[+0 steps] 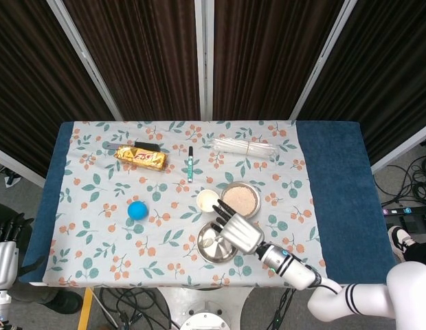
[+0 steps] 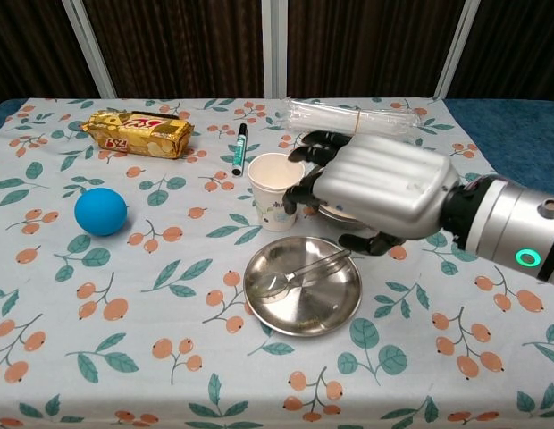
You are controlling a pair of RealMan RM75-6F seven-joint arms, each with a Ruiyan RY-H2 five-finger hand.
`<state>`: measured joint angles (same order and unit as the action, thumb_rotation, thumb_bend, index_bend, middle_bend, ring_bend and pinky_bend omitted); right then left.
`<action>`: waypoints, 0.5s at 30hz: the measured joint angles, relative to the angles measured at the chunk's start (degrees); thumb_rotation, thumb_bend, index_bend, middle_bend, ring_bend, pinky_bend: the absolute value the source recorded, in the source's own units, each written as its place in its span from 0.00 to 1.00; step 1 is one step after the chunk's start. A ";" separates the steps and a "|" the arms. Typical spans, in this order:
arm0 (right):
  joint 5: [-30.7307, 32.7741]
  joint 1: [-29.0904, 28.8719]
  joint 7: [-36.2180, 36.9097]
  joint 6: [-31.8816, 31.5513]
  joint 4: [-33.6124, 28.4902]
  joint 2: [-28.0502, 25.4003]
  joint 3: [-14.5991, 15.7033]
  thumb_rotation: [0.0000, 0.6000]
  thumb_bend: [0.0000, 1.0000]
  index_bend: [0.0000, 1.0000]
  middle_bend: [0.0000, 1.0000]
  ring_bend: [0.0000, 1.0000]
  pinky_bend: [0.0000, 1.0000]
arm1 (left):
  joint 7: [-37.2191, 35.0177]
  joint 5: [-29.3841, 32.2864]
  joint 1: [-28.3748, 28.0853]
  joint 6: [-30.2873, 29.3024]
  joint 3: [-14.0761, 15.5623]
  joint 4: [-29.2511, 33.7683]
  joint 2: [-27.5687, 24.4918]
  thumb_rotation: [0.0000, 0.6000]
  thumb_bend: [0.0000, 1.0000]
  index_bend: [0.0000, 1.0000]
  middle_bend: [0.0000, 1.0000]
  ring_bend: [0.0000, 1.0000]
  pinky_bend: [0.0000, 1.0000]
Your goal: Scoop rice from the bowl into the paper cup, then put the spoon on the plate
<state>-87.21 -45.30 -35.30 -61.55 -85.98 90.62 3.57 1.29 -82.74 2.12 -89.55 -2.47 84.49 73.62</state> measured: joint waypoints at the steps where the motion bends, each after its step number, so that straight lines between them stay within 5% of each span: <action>1: -0.24 0.59 0.13 -1.32 -1.04 -1.24 -0.22 1.00 0.27 0.26 0.36 0.07 0.00 | 0.01 0.01 -0.05 0.11 -0.01 -0.01 -0.01 1.00 0.13 0.25 0.21 0.13 0.15; 5: -0.17 3.81 1.02 -6.45 -5.30 -6.82 -0.83 1.00 0.28 0.25 0.35 0.10 0.00 | -0.09 -0.23 -0.58 0.63 -0.13 -0.17 0.06 1.00 0.13 0.25 0.21 0.13 0.15; 15: 5.95 20.49 13.10 -21.38 -14.29 -23.87 0.32 1.00 0.28 0.02 0.14 0.00 0.00 | 0.25 -0.93 -2.26 1.56 -0.94 0.00 0.28 1.00 0.13 0.24 0.21 0.13 0.15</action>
<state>-81.27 -24.81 -22.20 -82.94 -100.27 66.75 3.89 1.54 -83.67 -0.14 -87.99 -3.41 84.49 73.90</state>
